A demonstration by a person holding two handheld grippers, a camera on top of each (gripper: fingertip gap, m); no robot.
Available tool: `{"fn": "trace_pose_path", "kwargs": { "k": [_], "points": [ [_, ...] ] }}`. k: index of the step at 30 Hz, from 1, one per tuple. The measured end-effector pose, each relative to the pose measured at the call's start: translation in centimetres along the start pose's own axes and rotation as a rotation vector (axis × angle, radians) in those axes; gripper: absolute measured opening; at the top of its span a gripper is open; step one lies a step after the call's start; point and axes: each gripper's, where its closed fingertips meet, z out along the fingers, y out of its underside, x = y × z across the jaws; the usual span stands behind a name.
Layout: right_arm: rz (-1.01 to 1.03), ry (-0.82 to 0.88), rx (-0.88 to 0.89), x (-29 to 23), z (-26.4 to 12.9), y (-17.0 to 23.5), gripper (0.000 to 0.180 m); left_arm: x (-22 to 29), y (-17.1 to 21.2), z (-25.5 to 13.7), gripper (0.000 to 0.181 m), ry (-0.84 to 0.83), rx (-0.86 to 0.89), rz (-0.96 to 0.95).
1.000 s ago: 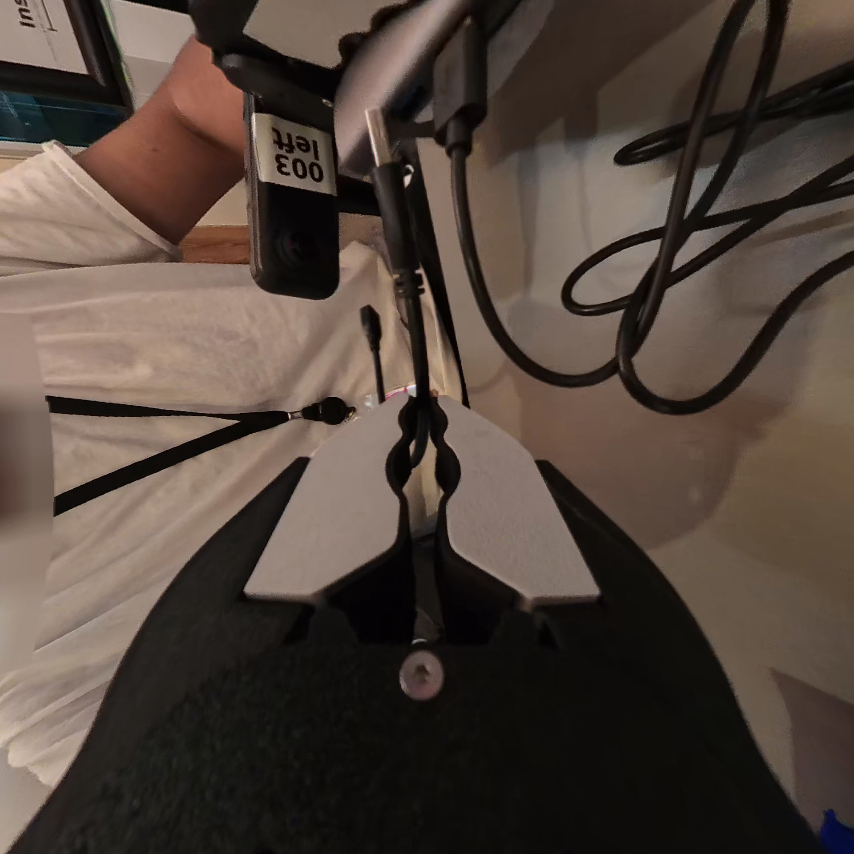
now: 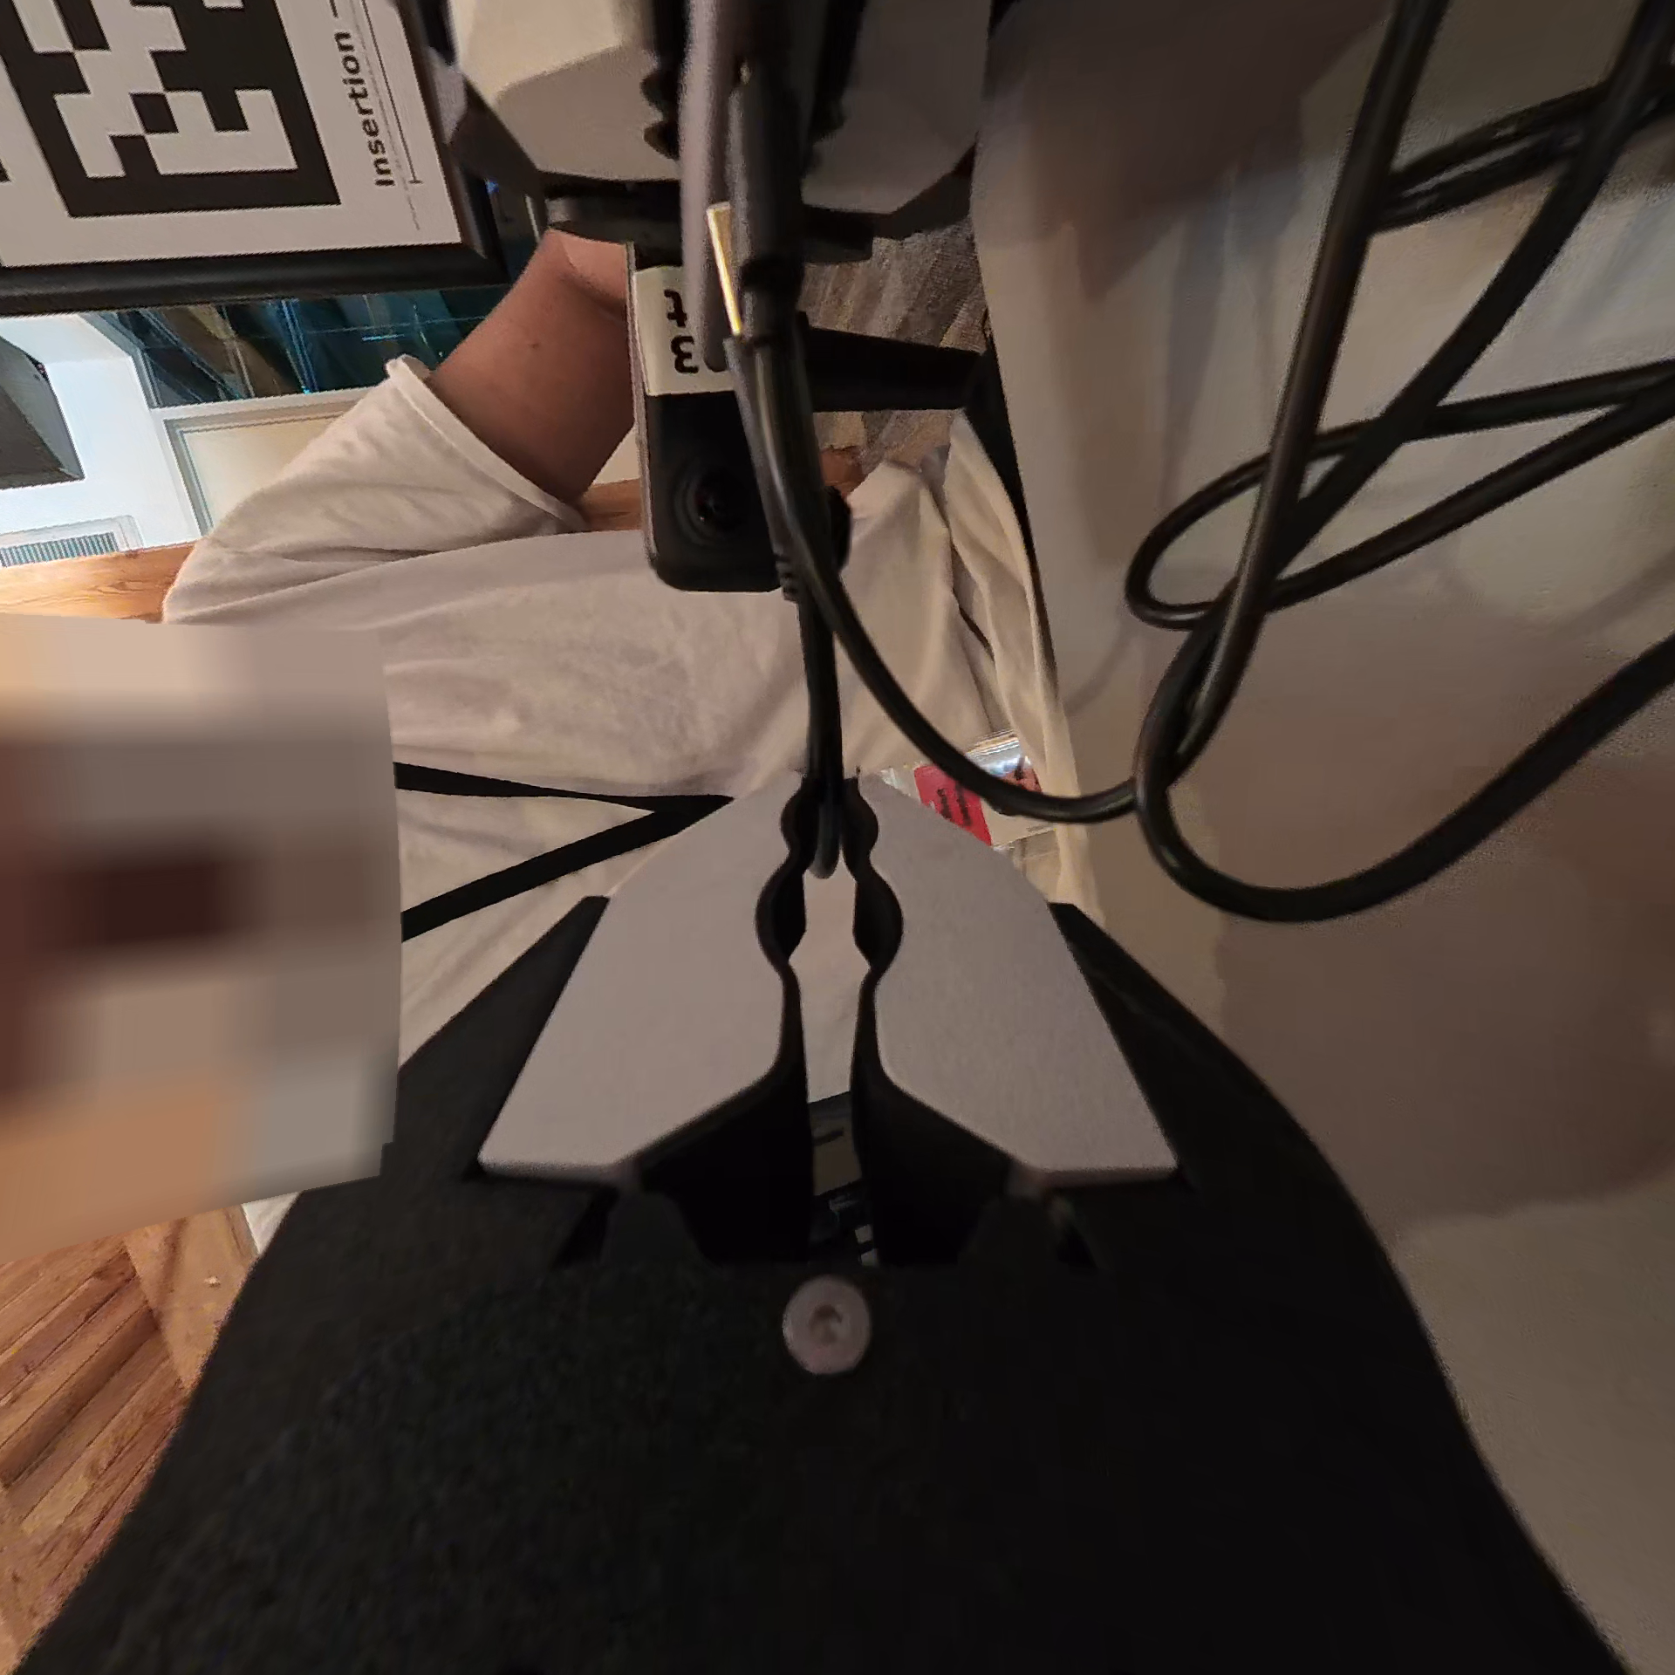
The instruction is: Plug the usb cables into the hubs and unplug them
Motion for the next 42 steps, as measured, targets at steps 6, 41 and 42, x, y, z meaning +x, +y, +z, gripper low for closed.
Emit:
{"fn": "trace_pose_path", "kwargs": {
  "k": [6, 41, 42],
  "points": [
    [-0.019, 0.249, -0.088, 4.0, -1.1, 1.4, 0.004, 1.0, 0.2, 0.3, 0.016, 0.040, -0.020, 0.008],
    [-1.310, 1.773, -0.104, 12.0, -7.1, -8.2, 0.016, 1.0, 6.1, 0.4, 0.017, 0.075, -0.234, -0.125],
    [-1.292, 1.764, -0.093, 12.0, -7.0, -8.1, 0.016, 1.1, 6.1, 0.4, 0.017, 0.076, -0.233, -0.124]
  ]
}}
